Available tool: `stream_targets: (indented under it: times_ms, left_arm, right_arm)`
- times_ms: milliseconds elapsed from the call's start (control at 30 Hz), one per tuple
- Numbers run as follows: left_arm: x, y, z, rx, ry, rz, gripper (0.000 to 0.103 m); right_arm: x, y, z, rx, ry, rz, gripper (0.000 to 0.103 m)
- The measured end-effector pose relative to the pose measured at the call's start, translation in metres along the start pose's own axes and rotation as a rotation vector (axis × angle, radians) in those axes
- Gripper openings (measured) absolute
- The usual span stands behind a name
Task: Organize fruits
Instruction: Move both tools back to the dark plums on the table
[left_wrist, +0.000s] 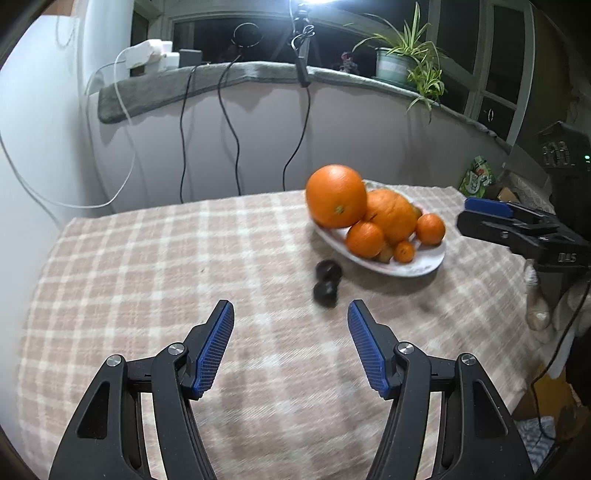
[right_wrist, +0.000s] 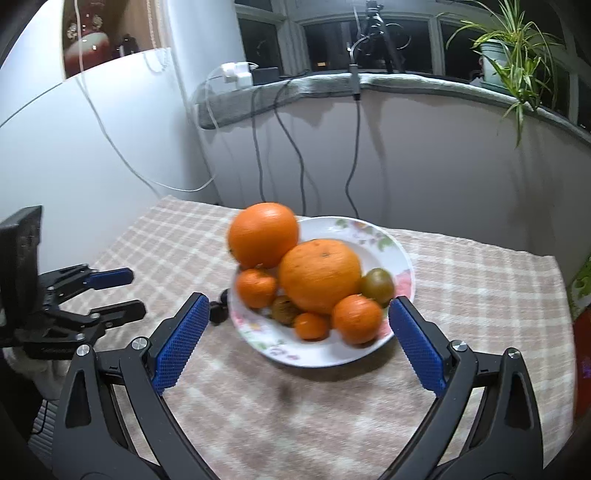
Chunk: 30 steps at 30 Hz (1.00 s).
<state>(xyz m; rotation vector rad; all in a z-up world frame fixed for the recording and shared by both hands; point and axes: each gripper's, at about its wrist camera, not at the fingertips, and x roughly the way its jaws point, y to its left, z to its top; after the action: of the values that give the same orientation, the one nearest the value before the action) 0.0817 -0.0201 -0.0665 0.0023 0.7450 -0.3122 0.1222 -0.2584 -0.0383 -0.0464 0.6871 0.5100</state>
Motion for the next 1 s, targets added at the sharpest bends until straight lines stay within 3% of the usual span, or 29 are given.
stream_targets:
  times_ms: [100,567,1000]
  left_arm:
    - [0.001,0.009,-0.004,-0.017,0.008,-0.016,0.061]
    - [0.014,0.009,-0.004,-0.005,0.040,-0.115,0.041]
    - [0.039,0.002,0.017,0.037,0.083,-0.188,0.037]
  right_arm:
    - [-0.001,0.014,-0.006,-0.020,0.008,0.033,0.095]
    - [0.034,0.051,-0.036,-0.025,0.143,0.162,0.050]
    - [0.057,0.059,-0.037,0.005,0.163,0.182,0.042]
